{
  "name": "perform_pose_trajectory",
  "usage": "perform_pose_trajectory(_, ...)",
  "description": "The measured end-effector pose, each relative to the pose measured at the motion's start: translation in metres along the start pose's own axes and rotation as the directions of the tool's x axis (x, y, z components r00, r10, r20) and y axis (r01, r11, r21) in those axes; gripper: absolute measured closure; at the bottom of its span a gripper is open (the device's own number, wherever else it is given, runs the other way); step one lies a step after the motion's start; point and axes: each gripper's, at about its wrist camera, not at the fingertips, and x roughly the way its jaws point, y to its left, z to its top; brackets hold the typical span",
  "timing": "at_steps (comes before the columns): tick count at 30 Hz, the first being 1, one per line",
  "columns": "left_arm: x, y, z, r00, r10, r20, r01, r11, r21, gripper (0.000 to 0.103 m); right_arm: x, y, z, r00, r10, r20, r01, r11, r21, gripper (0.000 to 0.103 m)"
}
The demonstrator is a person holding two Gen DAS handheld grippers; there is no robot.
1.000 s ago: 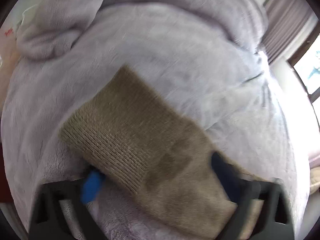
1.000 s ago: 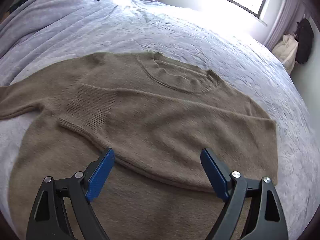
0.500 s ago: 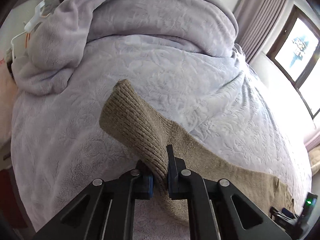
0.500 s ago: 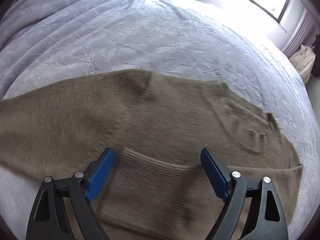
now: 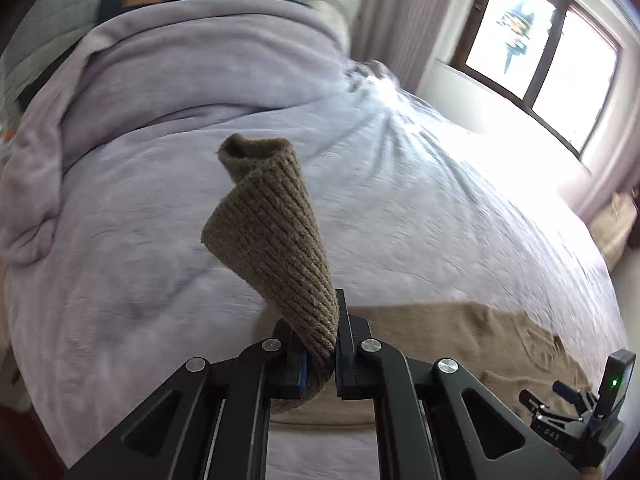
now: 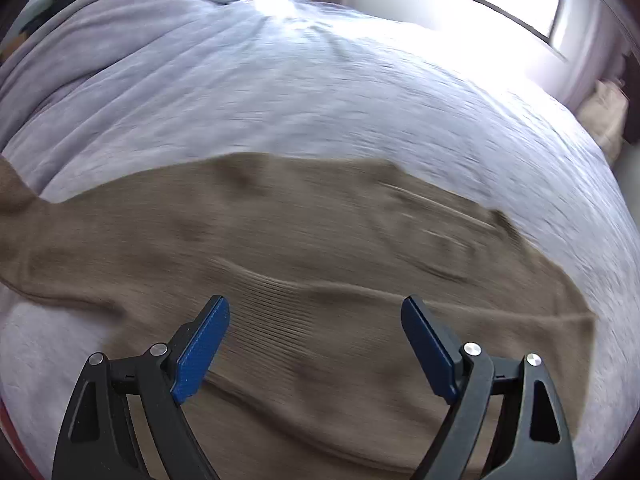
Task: Fold small clothes
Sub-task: 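Fold the held sleeve across the sweater body with the left tool and release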
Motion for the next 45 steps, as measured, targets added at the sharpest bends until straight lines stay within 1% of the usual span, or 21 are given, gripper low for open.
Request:
perform_pose_trajectory(3,0.01,-0.057,-0.01,0.998,-0.038,-0.043,0.04,0.997,0.063,0.094,-0.011,-0.05,-0.018,1.0,-0.03,-0.003,0.03,0.997,0.075,0.013)
perform_pose_trajectory(4,0.016,-0.084,-0.016,0.997,-0.049,-0.064,0.055,0.994,0.093,0.094,-0.013,-0.066,-0.024,0.999,-0.04,-0.004,0.04,0.995,0.097,0.013)
perform_pose_trajectory(6,0.021,-0.127,-0.028,0.994,-0.066,-0.092,0.079,0.986,0.144,0.094,-0.016,-0.089,-0.031,0.998,-0.06,-0.01,0.061,0.99,0.127,0.013)
perform_pose_trajectory(7,0.021,-0.14,-0.034,0.992,-0.072,-0.101,0.088,0.983,0.161,0.094,-0.018,-0.102,-0.037,0.998,-0.065,-0.012,0.066,0.987,0.144,0.013)
perform_pose_trajectory(8,0.024,-0.165,-0.042,0.99,-0.085,-0.115,0.106,0.976,0.192,0.094,-0.02,-0.114,-0.043,0.998,-0.067,-0.011,0.068,0.985,0.161,0.013)
perform_pose_trajectory(12,0.032,-0.252,-0.076,0.976,-0.124,-0.179,0.172,0.944,0.283,0.094,-0.023,-0.145,-0.059,0.998,-0.061,-0.009,0.062,0.977,0.205,0.013)
perform_pose_trajectory(15,0.037,-0.298,-0.101,0.963,-0.141,-0.23,0.211,0.925,0.317,0.094,-0.023,-0.163,-0.071,0.997,-0.071,-0.011,0.071,0.974,0.215,0.013)
perform_pose_trajectory(16,0.041,-0.319,-0.114,0.957,-0.142,-0.252,0.225,0.914,0.339,0.094,-0.022,-0.169,-0.075,0.997,-0.074,-0.012,0.075,0.973,0.219,0.013)
perform_pose_trajectory(19,0.051,-0.357,-0.146,0.949,-0.115,-0.294,0.23,0.889,0.395,0.094,-0.021,-0.188,-0.087,0.998,-0.062,-0.013,0.063,0.968,0.242,0.013)
perform_pose_trajectory(21,0.061,-0.371,-0.163,0.942,-0.1,-0.32,0.234,0.88,0.414,0.094,-0.021,-0.199,-0.094,0.999,-0.048,-0.008,0.048,0.965,0.258,0.013)
perform_pose_trajectory(25,0.066,-0.388,-0.181,0.938,-0.068,-0.34,0.225,0.866,0.447,0.094,-0.023,-0.209,-0.098,1.0,-0.021,0.02,0.015,0.961,0.277,0.013)
perform_pose_trajectory(29,0.05,-0.4,-0.182,0.941,-0.12,-0.318,0.262,0.851,0.456,0.094,-0.025,-0.22,-0.104,0.999,-0.03,0.035,0.018,0.956,0.294,0.013)
perform_pose_trajectory(32,0.049,-0.412,-0.185,0.934,-0.162,-0.318,0.3,0.838,0.455,0.094,-0.02,-0.233,-0.113,0.999,0.006,0.033,-0.017,0.939,0.343,0.013)
perform_pose_trajectory(37,0.062,-0.427,-0.195,0.92,-0.16,-0.357,0.318,0.838,0.443,0.094,-0.018,-0.238,-0.117,0.998,0.029,0.047,-0.044,0.928,0.37,0.013)
perform_pose_trajectory(39,0.064,-0.43,-0.195,0.91,-0.173,-0.376,0.334,0.844,0.42,0.094,-0.02,-0.238,-0.117,0.999,0.023,0.049,-0.04,0.929,0.368,0.013)
perform_pose_trajectory(40,0.062,-0.431,-0.195,0.904,-0.192,-0.382,0.353,0.84,0.412,0.094,-0.021,-0.238,-0.118,0.999,0.02,0.05,-0.037,0.929,0.369,0.013)
perform_pose_trajectory(41,0.06,-0.432,-0.196,0.894,-0.217,-0.391,0.381,0.829,0.41,0.094,-0.022,-0.24,-0.119,0.999,0.018,0.051,-0.036,0.927,0.374,0.013)
perform_pose_trajectory(42,0.061,-0.433,-0.199,0.889,-0.219,-0.403,0.392,0.82,0.418,0.093,-0.022,-0.242,-0.12,0.999,0.019,0.05,-0.037,0.925,0.379,0.013)
perform_pose_trajectory(43,0.065,-0.434,-0.202,0.882,-0.201,-0.427,0.393,0.813,0.43,0.093,-0.022,-0.243,-0.12,0.999,0.02,0.048,-0.037,0.923,0.384,0.013)
perform_pose_trajectory(44,0.074,-0.433,-0.206,0.867,-0.171,-0.468,0.391,0.815,0.427,0.089,-0.022,-0.244,-0.121,0.999,0.02,0.045,-0.035,0.922,0.387,0.013)
perform_pose_trajectory(45,0.08,-0.431,-0.207,0.85,-0.157,-0.502,0.396,0.819,0.415,0.07,-0.023,-0.245,-0.121,0.999,0.019,0.044,-0.034,0.922,0.387,0.013)
